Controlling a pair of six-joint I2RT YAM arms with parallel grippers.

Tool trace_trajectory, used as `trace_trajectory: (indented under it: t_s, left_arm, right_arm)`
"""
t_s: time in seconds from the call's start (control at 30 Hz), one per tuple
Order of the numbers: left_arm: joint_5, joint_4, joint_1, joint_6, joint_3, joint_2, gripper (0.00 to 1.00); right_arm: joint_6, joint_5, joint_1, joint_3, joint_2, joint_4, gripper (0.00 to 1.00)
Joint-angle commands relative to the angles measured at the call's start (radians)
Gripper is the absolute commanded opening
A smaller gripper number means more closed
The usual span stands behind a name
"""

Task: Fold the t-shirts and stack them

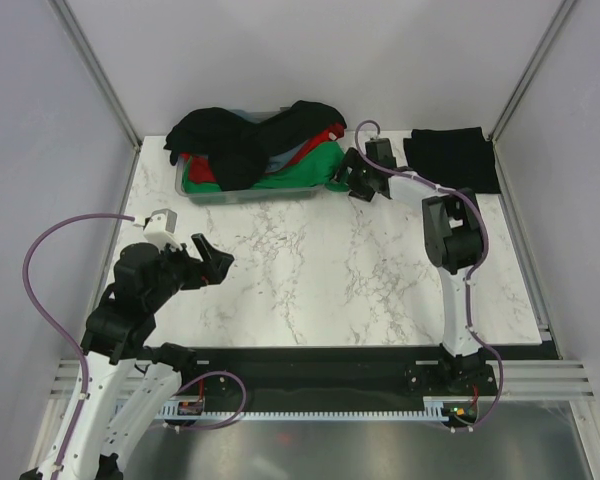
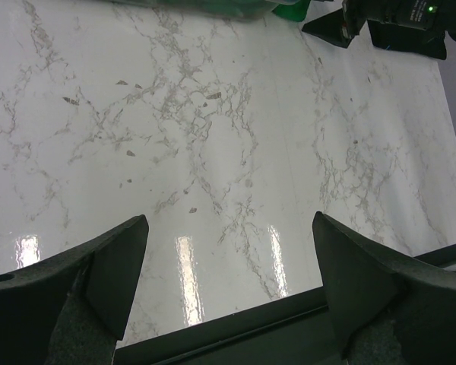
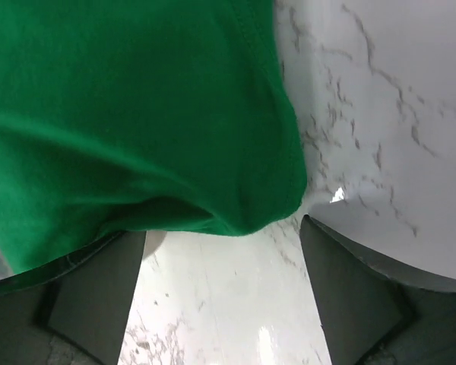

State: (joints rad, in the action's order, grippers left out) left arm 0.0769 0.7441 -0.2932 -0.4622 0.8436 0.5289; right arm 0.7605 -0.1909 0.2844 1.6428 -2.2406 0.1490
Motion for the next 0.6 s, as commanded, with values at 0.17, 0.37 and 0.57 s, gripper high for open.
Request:
trace_trajectory:
  t_s: [0.17, 0.37, 0.57]
  left_arm:
    - [-0.023, -0.048, 0.003, 0.025, -0.009, -0.017, 0.95]
    - [-0.025, -0.048, 0.003, 0.025, -0.008, -0.023, 0.95]
    - [-0.031, -0.048, 0.003, 0.023, -0.011, -0.033, 0.95]
  right_arm:
    - [0.016, -0.050, -0.030, -0.009, -0.123, -0.182, 0.43]
    - [-0.009, -0.096, -0.048, 0.003, -0.085, -0.229, 0.00]
    - [-0.078, -0.047, -0.073, -0.022, 0.145, -0.151, 0.00]
